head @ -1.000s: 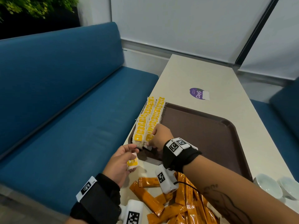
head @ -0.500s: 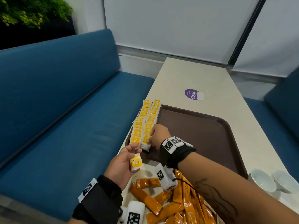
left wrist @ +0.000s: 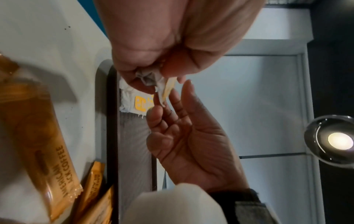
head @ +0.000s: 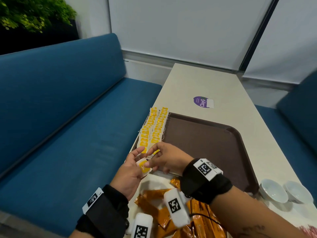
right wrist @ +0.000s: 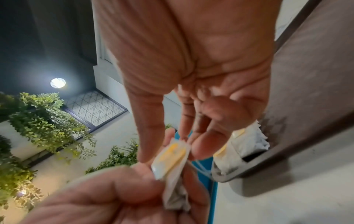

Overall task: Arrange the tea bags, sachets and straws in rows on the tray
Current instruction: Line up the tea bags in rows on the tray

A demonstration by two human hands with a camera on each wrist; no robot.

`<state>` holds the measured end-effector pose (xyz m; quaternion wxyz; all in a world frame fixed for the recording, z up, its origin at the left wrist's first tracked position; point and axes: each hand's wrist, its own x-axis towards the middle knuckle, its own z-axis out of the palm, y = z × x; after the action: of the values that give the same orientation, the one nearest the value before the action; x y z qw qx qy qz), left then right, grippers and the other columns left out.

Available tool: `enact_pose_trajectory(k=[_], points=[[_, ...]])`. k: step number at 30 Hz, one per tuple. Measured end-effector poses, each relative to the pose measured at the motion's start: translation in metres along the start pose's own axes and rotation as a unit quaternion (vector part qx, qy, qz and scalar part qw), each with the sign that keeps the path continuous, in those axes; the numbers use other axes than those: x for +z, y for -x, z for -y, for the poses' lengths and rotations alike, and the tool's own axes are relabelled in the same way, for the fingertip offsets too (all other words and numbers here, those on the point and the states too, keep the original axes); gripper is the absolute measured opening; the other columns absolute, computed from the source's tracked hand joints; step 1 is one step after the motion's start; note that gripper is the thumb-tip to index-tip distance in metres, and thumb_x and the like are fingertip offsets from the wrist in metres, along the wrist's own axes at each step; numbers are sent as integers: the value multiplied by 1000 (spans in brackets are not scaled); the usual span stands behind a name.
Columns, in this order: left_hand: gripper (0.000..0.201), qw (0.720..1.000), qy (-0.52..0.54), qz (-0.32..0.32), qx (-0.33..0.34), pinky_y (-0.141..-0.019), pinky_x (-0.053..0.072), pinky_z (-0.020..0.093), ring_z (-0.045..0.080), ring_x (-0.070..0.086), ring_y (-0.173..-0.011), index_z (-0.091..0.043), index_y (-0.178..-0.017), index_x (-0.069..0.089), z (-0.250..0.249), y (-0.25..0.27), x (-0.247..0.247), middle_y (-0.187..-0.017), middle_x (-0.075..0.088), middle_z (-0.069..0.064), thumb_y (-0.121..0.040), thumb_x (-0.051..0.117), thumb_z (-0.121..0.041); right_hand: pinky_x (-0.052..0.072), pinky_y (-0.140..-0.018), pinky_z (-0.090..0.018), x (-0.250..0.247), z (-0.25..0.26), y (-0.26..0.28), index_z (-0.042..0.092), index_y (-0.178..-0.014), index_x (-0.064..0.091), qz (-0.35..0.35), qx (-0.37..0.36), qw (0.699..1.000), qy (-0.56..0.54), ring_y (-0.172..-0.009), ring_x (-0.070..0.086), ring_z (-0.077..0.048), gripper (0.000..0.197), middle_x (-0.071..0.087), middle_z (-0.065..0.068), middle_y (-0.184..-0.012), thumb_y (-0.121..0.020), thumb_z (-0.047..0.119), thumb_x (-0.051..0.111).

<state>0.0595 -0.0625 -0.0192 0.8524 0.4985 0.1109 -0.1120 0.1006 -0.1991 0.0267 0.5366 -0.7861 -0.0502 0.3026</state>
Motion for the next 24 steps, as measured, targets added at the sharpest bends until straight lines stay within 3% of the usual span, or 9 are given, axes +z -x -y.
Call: enact_pose_trajectory(k=[4, 9, 13, 15, 17, 19, 20, 22, 24], points=[[47, 995, -99, -14, 16, -60, 51, 23, 21, 58, -91, -17, -113, 51, 7, -3, 0, -111, 58, 6, -83, 50, 19, 33, -40, -19, 3, -12, 4, 11, -95, 54, -4, 16, 999, -39, -53, 50, -12, 27, 56, -13, -74, -78, -3, 71], [18, 976, -209, -43, 48, -65, 48, 33, 23, 57, -73, -10, -87, 59, 11, -1, -7, -84, 63, 12, -82, 61, 7, 30, -44, -20, 0, -19, 7, 8, -82, 61, -67, 22, 993, -91, -51, 42, -9, 8, 53, -12, -72, -81, 3, 68], [16, 969, -229, -63, 74, -67, 51, 34, 23, 60, -75, -11, -83, 59, 7, -2, -7, -82, 65, 10, -79, 68, 1, 30, -43, -19, 7, -24, 9, 10, -77, 62, -72, 18, 993, -95, -51, 45, -8, 9, 56, -4, -64, -83, 8, 68], [18, 961, -252, -67, 91, -64, 48, 27, 18, 58, -75, -14, -83, 58, 5, -4, -6, -82, 63, 4, -81, 66, 1, 31, -39, -17, 8, -24, 5, 9, -79, 59, -122, 7, 987, -108, -49, 48, -8, 10, 57, -7, -67, -85, 9, 67], [22, 951, -276, -87, 111, -65, 44, 22, 15, 55, -78, -18, -83, 57, 2, -8, -10, -86, 61, 2, -83, 63, 3, 43, -42, -20, 5, -25, -3, 10, -76, 58, -185, -5, 978, -93, -52, 54, -10, 13, 60, -8, -70, -86, 6, 65], [24, 941, -296, -111, 116, -69, 42, 23, 19, 55, -86, -21, -85, 57, 0, -16, -18, -95, 61, 5, -85, 61, 3, 58, -66, -35, 1, -31, -15, 13, -74, 61, -243, -10, 969, -44, -67, 61, -18, 16, 66, -12, -78, -85, 3, 65], [22, 935, -314, -123, 108, -69, 42, 22, 21, 55, -90, -21, -89, 58, -1, -20, -22, -100, 60, 8, -86, 60, 1, 57, -76, -42, 0, -34, -21, 14, -73, 61, -257, -3, 966, -21, -73, 64, -22, 17, 68, -13, -81, -84, 3, 66], [22, 916, -369, -136, 77, -72, 40, 22, 23, 55, -101, -18, -106, 59, -2, -25, -27, -115, 57, 13, -88, 59, -5, 56, -80, -48, 1, -38, -29, 16, -70, 60, -259, 15, 966, 2, -77, 66, -26, 20, 67, -11, -80, -83, 2, 66], [34, 898, -420, -122, 53, -82, 37, 21, 22, 52, -109, -11, -124, 55, -4, -27, -28, -127, 51, 15, -90, 56, -6, 56, -80, -44, 4, -41, -37, 19, -66, 57, -251, 25, 967, 36, -80, 66, -28, 24, 65, -8, -79, -83, 4, 66]])
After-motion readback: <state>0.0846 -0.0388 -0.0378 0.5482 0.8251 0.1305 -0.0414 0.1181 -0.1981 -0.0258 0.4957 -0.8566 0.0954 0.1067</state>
